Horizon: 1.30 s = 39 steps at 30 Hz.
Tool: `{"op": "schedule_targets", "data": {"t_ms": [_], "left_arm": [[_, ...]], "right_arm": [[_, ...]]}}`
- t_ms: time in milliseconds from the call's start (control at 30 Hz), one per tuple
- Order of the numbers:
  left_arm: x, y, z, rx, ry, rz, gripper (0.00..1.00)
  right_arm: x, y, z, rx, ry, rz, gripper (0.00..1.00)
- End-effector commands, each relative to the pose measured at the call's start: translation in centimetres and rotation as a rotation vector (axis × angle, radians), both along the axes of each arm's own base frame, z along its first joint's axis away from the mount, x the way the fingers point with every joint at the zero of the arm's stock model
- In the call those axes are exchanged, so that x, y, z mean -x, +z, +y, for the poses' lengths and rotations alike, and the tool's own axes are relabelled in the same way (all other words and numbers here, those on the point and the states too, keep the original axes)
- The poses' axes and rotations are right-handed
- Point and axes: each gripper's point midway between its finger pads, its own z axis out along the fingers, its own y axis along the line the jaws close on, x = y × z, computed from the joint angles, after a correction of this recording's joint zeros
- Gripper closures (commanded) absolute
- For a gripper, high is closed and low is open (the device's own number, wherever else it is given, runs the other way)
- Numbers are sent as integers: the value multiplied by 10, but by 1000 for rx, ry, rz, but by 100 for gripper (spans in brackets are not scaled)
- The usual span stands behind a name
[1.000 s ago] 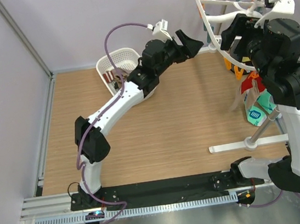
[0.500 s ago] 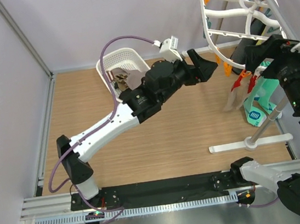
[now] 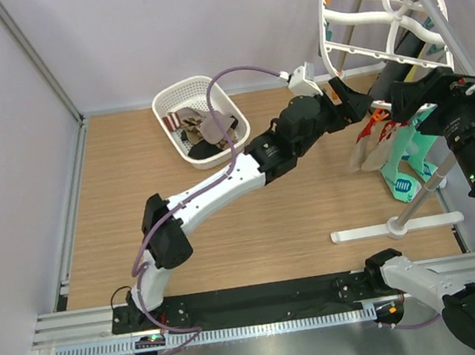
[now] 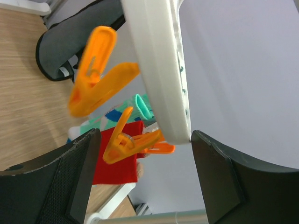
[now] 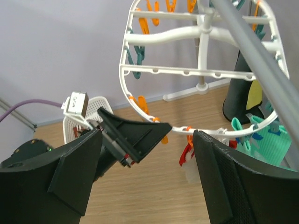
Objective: Remove the socks clipped to the hanger
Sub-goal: Adjust the hanger on the clothesline.
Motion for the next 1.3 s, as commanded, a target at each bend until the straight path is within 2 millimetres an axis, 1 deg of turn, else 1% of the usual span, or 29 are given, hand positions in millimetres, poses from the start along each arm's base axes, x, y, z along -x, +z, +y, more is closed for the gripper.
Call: {"op": "schedule_targets", "data": {"t_ms": [0, 67, 100, 167, 200, 233, 267, 300, 333, 367, 400, 467, 500, 567, 600, 633, 667, 733, 767, 833, 867, 900, 933, 967, 1000, 1100, 1167, 1233, 1267], "left_arm": [[-6, 60, -1, 163, 23, -72, 19], [-11, 67, -5, 190, 7, -84, 25], [-18, 68, -2, 202, 12, -77, 31], [-22, 66, 3, 210, 6, -56, 40], [-29, 66, 8, 223, 13, -42, 45], [-32, 68, 11, 232, 15, -42, 51], [-33, 67, 14, 230, 15, -35, 55], [-36, 70, 19, 237, 8, -31, 63], [-36, 73, 21, 240, 0, -30, 67], [-38, 75, 24, 241, -15, -24, 70], [-36, 82, 29, 249, -20, -26, 78], [-36, 86, 34, 256, -33, -7, 82], [-34, 89, 37, 263, -60, 1, 87], [-33, 94, 39, 305, -95, 46, 93], [-36, 96, 42, 324, -110, 68, 98], [-29, 97, 39, 338, -163, 86, 100], [-31, 100, 41, 369, -185, 124, 100], [-27, 104, 39, 372, -238, 162, 100], [-27, 102, 39, 367, -247, 190, 100], [-30, 99, 41, 391, -266, 261, 100], [-29, 95, 40, 395, -295, 285, 100], [-27, 99, 41, 413, -310, 299, 100], [-28, 97, 41, 415, -317, 311, 100], [-26, 97, 40, 417, -338, 321, 100], [-27, 98, 40, 433, -348, 345, 100], [-24, 98, 34, 453, -408, 387, 100], [-23, 98, 32, 473, -439, 407, 100], [-25, 90, 29, 472, -453, 425, 100], [-27, 89, 31, 470, -447, 425, 100]], "right_arm": [[-2, -14, 10, -17, 50, 19, 15], [-2, -31, 10, -4, 46, 67, 15], [0, -39, 11, 1, 55, 93, 15], [5, -47, 11, 4, 62, 111, 16], [8, -51, 11, 5, 65, 123, 16], [10, -54, 11, 6, 68, 128, 16], [11, -62, 11, 13, 73, 147, 16], [16, -66, 11, 13, 79, 152, 17], [17, -72, 13, 16, 89, 167, 17], [17, -85, 13, 26, 90, 206, 17], [20, -89, 12, 26, 90, 213, 18], [21, -101, 12, 35, 96, 247, 18], [25, -105, 12, 36, 95, 258, 19], [30, -104, 10, 35, 95, 257, 19], [32, -107, 8, 45, 89, 271, 19], [35, -104, 5, 48, 78, 268, 19], [38, -106, 0, 54, 51, 284, 19], [43, -101, -5, 52, 36, 275, 20], [44, -102, -5, 54, 36, 282, 20], [48, -109, -1, 59, 64, 318, 21], [49, -118, 1, 65, 75, 352, 21], [49, -123, 4, 66, 90, 368, 21], [50, -129, 5, 65, 97, 382, 21], [49, -140, 7, 64, 103, 413, 21], [50, -142, 8, 59, 107, 404, 22], [43, -162, 15, 64, 138, 448, 22], [36, -167, 14, 73, 121, 447, 22], [33, -164, 9, 71, 92, 406, 24], [24, -166, 6, 71, 61, 383, 25]]}}
